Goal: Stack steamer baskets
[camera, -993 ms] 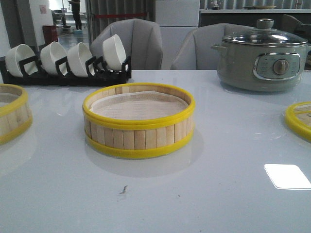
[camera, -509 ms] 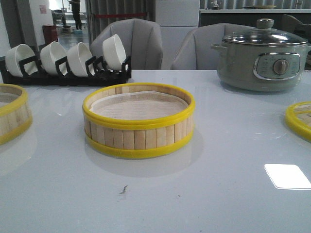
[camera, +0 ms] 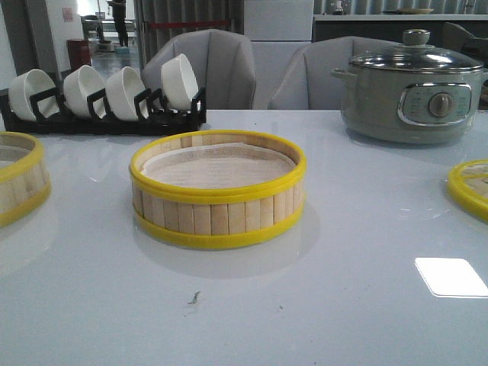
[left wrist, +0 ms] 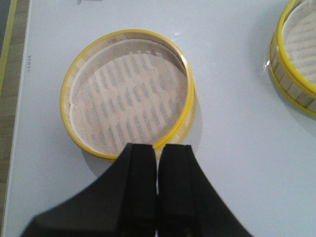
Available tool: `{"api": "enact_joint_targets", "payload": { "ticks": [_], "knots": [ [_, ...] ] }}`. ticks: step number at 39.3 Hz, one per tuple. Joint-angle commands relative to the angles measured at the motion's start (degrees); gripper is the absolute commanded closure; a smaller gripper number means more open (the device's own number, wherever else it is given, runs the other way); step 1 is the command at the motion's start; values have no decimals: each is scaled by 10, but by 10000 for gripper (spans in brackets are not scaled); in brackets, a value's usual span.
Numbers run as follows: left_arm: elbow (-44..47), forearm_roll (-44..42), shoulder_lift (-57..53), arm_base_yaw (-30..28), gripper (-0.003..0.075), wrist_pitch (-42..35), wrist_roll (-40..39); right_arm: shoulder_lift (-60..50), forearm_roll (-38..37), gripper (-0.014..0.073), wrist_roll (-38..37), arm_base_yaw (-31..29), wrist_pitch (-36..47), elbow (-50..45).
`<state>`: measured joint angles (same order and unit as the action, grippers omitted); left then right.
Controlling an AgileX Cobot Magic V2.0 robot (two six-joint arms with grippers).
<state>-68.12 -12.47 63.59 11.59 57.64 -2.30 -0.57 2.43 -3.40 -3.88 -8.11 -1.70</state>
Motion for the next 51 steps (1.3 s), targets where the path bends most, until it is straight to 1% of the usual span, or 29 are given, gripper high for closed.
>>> {"api": "enact_joint_targets", "payload": {
  "ticks": [1,8,24,28,32,34,36,39,42,43,47,51],
  "knots": [
    [-23,-10,-9,5,632,-43,-7,-13,-1,567,2,-1,47,8],
    [-23,4,-9,5,632,-59,-7,-13,-1,567,2,-1,47,8],
    [-23,4,-9,5,632,-58,-7,-13,-2,567,2,-1,51,8],
    [-23,4,-9,5,632,-59,-7,-12,1,567,-1,-1,81,8],
    [-23,1,-9,5,632,-60,-7,-12,35,567,-45,-1,152,11],
    [-23,-4,-9,5,632,-63,-7,-12,38,567,-54,-1,160,24],
    [-23,-6,-9,5,632,-72,-7,-12,38,567,-54,-1,133,54],
    [-23,-3,-9,5,632,-82,-7,-5,43,567,-56,-1,54,114],
    [-23,14,-9,5,632,-83,-7,32,64,567,-57,-1,-5,169],
    [-23,21,-9,5,632,-83,-7,53,65,567,-56,-1,-34,198],
    [-23,39,-9,5,632,-86,-7,150,64,567,-45,-1,-101,286],
    [-23,48,-9,5,632,-91,-7,248,64,567,-18,-1,-149,364]
  ]
}}
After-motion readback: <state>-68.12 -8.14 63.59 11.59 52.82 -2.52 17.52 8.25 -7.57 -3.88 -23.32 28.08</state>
